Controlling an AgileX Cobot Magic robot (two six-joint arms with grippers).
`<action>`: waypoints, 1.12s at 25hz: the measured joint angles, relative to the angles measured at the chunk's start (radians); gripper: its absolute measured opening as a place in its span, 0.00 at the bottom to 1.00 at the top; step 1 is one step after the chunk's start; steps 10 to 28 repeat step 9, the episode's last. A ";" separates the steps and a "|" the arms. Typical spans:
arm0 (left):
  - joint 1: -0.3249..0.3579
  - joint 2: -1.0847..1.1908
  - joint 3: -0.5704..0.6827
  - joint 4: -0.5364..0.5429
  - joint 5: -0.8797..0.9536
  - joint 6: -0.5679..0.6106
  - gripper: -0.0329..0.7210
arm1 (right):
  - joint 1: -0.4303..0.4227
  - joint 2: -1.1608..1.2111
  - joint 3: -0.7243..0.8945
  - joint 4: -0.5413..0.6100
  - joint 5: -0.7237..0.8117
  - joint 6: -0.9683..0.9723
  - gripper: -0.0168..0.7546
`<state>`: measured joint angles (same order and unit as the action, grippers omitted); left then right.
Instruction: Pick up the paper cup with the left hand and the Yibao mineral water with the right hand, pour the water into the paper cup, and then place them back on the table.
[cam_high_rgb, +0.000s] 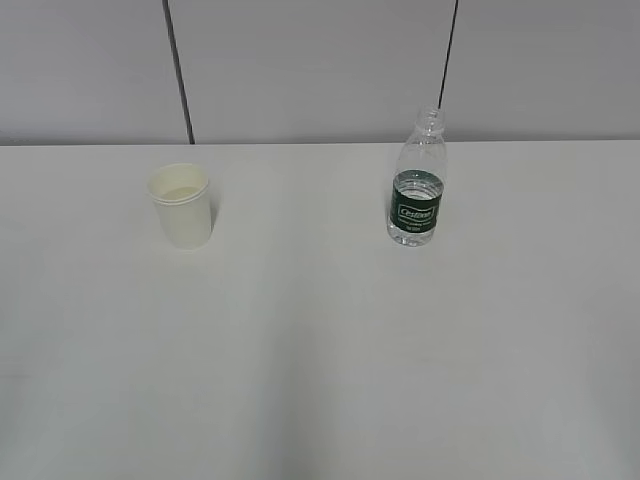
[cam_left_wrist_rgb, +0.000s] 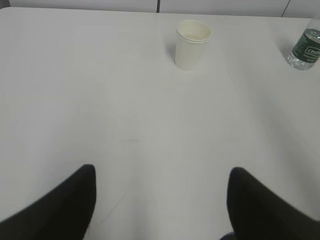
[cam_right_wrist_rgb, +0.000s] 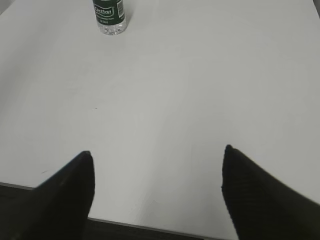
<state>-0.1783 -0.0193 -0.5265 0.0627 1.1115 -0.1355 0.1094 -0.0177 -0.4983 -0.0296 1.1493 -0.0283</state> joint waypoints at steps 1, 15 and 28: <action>0.000 0.000 0.000 0.000 0.000 0.000 0.70 | 0.000 0.000 0.000 0.000 0.000 0.000 0.78; 0.000 0.000 0.000 0.000 0.000 0.000 0.70 | 0.000 0.000 0.000 0.000 0.000 0.000 0.78; 0.000 0.000 0.000 0.000 0.000 0.000 0.70 | 0.000 0.000 0.000 0.000 0.000 0.000 0.78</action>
